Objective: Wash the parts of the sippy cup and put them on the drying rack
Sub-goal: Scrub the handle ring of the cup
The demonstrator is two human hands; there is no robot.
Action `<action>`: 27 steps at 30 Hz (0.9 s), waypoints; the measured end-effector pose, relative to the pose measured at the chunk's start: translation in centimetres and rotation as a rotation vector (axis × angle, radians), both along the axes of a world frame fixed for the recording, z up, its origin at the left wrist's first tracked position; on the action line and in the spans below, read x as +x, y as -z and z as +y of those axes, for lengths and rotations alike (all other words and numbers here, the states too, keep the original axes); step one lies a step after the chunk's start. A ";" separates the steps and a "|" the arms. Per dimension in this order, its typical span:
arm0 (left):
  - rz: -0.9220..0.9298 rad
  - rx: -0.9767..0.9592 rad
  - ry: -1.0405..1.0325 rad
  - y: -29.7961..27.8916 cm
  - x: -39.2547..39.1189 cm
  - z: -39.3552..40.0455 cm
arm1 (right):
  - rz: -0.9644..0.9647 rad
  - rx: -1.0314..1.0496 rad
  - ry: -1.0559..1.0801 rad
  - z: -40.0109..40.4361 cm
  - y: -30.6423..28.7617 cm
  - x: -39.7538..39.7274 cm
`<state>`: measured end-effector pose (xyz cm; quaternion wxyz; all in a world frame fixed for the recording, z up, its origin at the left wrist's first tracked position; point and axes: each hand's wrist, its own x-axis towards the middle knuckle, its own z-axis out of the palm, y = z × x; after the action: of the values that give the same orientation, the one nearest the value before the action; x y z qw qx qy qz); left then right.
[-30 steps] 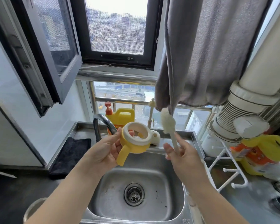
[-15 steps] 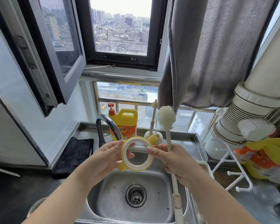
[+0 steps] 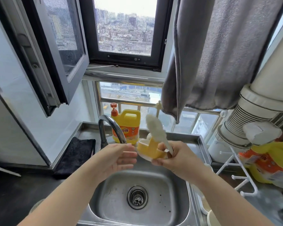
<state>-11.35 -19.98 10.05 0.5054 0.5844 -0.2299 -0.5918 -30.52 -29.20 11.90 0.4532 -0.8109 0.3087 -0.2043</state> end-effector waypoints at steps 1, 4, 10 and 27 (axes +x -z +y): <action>0.053 0.047 0.000 -0.3 -0.3 0.0 | 0.006 -0.114 -0.027 -0.1 0.4 -0.1; 0.095 0.096 0.035 -0.9 -0.7 -0.2 | 0.038 -0.464 -0.134 -0.3 1.4 -0.2; 0.219 -0.007 0.044 -0.8 -1.5 -0.4 | 0.058 -0.563 -0.081 0.9 2.2 0.2; -0.211 -0.063 -0.180 1.0 -0.4 -0.9 | 0.797 -0.812 0.018 1.4 0.8 -2.2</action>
<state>-11.78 -20.89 9.09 0.5476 0.6456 -0.2469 -0.4716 -32.69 -27.75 11.07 -0.0482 -0.9318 0.3597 0.0114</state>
